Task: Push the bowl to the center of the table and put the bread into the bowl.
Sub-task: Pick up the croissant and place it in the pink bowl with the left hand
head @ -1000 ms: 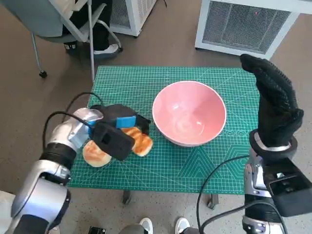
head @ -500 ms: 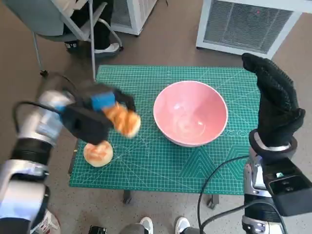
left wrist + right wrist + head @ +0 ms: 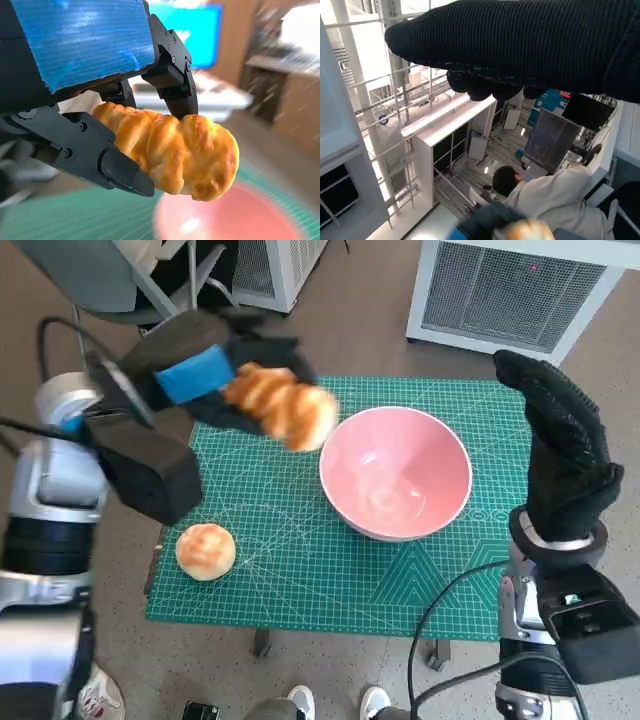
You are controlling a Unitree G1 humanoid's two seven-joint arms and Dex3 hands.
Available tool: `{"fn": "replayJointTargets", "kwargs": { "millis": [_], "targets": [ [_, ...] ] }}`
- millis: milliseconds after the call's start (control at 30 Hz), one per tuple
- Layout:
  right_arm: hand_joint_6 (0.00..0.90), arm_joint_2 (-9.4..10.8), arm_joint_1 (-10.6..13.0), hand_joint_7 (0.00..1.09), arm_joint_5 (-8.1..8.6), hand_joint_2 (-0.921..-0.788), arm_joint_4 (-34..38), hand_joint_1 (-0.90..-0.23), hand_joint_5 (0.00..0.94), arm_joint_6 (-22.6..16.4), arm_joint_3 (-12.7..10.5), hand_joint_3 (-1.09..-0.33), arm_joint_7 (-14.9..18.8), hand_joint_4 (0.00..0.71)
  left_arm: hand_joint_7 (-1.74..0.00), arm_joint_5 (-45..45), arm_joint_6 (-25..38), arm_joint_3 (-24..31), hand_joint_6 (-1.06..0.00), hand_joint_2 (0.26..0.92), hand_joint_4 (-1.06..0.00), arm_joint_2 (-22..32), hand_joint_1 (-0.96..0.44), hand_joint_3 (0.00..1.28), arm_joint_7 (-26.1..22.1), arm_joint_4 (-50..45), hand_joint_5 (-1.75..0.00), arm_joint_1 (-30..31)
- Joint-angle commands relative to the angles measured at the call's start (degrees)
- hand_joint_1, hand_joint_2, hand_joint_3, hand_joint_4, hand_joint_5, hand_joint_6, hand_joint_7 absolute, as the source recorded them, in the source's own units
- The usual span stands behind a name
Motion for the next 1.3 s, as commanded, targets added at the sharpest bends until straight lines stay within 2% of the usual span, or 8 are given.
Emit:
{"fn": "replayJointTargets", "kwargs": {
  "millis": [33,433,767,967,1033,1167,1233,1300],
  "targets": [
    [0.117,0.3,0.8,0.62,0.35,-0.921,0.6,-0.494,0.004,0.6,0.5,-0.619,0.3,0.418,-1.05,0.9,-1.9,-2.2,-0.76,0.901,-0.71,-3.6,0.0,0.03,1.1,2.1,-1.12,-3.2],
    [0.099,0.4,1.6,0.63,-0.16,-0.921,-1.0,-0.489,0.001,1.3,1.4,-0.624,0.1,0.409,-1.17,10.5,-8.3,-10.5,-0.68,0.92,-0.61,-11.9,0.0,0.08,6.9,21.1,-1.19,-12.4],
    [0.094,-0.1,2.8,0.64,-0.03,-0.921,-2.5,-0.495,0.001,1.9,1.3,-0.619,0.3,0.409,-1.0,12.7,-7.8,-13.8,-0.66,0.921,-0.54,-17.2,0.0,0.13,7.5,33.4,-1.45,-15.7],
    [0.094,-0.5,3.5,0.64,0.07,-0.921,-3.9,-0.489,0.002,2.7,0.8,-0.611,0.0,0.411,-1.23,12.5,-6.3,-14.3,-0.45,0.921,-0.56,-18.8,0.0,0.21,5.5,37.0,-1.41,-15.7],
    [0.1,-0.5,3.6,0.64,0.07,-0.921,-4.2,-0.489,0.002,3.0,0.7,-0.61,-0.2,0.411,-0.92,12.1,-5.7,-14.3,-0.4,0.921,-0.46,-19.0,0.17,0.28,4.2,37.6,-1.48,-15.6],
    [0.113,-0.2,3.8,0.65,-0.11,-0.921,-4.9,-0.483,0.005,3.6,0.7,-0.602,-0.4,0.419,-0.33,12.0,-4.3,-14.3,-0.4,0.906,-0.35,-19.1,0.04,0.16,1.8,37.3,-0.46,-15.3],
    [0.116,-0.1,3.8,0.64,-0.17,-0.921,-5.0,-0.481,0.006,3.6,0.7,-0.599,-0.5,0.421,-0.18,12.0,-3.8,-14.2,-0.41,0.907,-0.32,-18.9,-0.01,0.09,0.9,36.8,-0.19,-15.2],
    [0.115,0.0,3.8,0.64,-0.08,-0.921,-4.9,-0.481,0.006,3.5,0.8,-0.595,-0.5,0.422,-0.12,12.0,-3.5,-14.2,-0.4,0.903,-0.31,-18.4,-0.04,0.06,0.0,36.0,-0.1,-15.0]
  ]
}}
